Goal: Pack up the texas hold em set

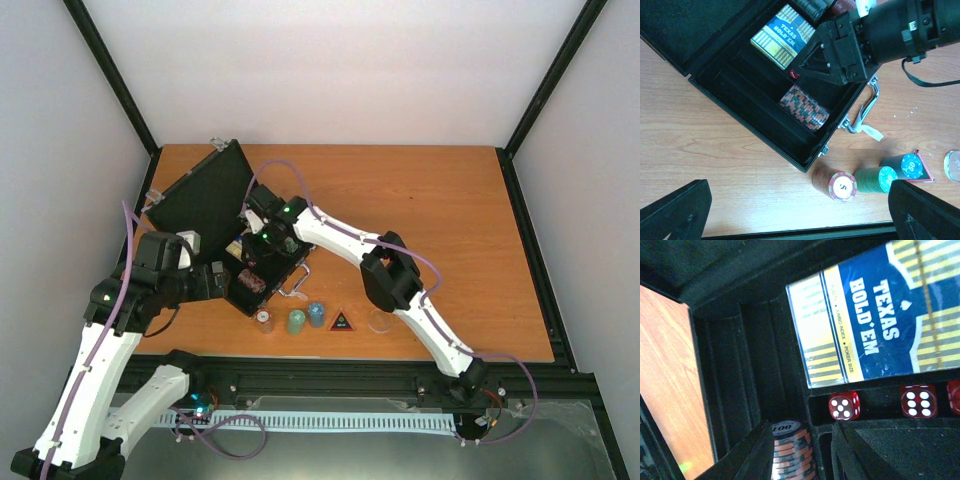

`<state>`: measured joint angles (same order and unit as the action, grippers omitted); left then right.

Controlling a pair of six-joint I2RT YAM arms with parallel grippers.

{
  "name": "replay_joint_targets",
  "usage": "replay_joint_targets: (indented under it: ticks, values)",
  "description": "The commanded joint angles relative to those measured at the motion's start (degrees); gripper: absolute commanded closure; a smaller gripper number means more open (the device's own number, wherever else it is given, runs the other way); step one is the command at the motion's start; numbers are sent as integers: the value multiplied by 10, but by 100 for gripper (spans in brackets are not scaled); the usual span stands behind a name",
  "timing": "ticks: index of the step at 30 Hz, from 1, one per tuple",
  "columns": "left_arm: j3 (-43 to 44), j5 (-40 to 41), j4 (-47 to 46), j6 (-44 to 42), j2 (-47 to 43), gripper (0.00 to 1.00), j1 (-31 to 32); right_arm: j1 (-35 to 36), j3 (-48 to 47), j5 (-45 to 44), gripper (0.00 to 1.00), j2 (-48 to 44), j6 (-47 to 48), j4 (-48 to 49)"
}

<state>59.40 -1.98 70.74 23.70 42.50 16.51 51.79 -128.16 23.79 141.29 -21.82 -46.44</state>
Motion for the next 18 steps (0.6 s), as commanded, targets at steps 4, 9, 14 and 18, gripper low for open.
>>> replay_joint_targets:
  ticks: [4,9,14,18]
  values:
    - [3,1,-10,-5,3,0,3,4,-12,41,65,34,8,11]
    - [1,2,-11,-3,2,0,3,4,-12,30,66,40,8,11]
    - [-1,4,-10,1,-1,0,3,4,-11,-5,66,36,8,2]
    - [0,7,-9,2,-2,0,3,4,-11,-14,66,18,15,-16]
